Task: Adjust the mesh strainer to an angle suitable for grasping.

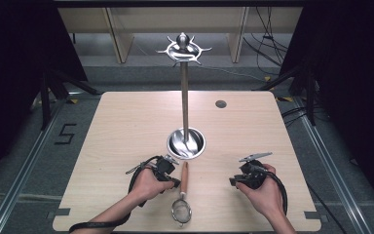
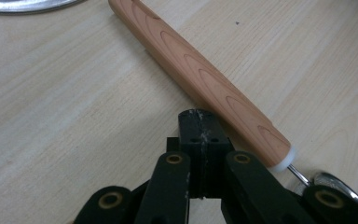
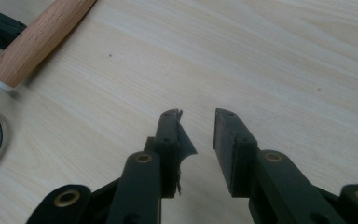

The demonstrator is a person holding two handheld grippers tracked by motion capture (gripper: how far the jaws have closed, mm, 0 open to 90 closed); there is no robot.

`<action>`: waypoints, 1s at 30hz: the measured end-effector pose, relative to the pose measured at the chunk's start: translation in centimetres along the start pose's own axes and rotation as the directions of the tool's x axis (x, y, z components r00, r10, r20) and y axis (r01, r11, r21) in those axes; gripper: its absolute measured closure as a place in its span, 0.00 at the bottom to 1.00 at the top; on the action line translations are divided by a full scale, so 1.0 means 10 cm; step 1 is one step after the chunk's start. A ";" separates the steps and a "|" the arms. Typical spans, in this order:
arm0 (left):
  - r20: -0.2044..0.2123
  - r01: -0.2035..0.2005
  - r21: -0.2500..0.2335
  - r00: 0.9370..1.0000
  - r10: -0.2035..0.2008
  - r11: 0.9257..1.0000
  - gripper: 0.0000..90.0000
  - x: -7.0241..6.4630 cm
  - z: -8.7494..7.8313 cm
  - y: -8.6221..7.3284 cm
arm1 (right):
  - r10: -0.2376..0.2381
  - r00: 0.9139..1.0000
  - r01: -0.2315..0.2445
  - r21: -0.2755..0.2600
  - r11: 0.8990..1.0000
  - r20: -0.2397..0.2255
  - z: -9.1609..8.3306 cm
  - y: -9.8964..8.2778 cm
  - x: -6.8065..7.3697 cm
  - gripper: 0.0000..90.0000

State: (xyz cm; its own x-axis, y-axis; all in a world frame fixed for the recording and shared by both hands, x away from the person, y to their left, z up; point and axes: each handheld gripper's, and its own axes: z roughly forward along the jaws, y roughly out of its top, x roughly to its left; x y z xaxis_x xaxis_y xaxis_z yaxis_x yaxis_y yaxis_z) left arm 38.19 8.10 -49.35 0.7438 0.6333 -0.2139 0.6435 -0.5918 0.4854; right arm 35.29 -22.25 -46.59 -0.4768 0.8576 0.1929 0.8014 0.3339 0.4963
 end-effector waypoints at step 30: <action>-0.046 0.017 -0.002 0.999 -0.017 1.000 0.99 -0.04 0.11 0.20 | 0.012 1.000 -0.012 0.015 1.000 -0.027 0.06 0.00 0.06 0.77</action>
State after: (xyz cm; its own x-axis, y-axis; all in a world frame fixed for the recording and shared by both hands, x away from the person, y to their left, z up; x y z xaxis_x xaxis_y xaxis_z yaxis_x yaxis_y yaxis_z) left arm 39.38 6.19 -49.21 0.7233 0.6660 -0.1826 0.6560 -0.5800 0.4830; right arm 35.25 -21.51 -46.97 -0.4769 0.8505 0.2219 0.8122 0.3299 0.4811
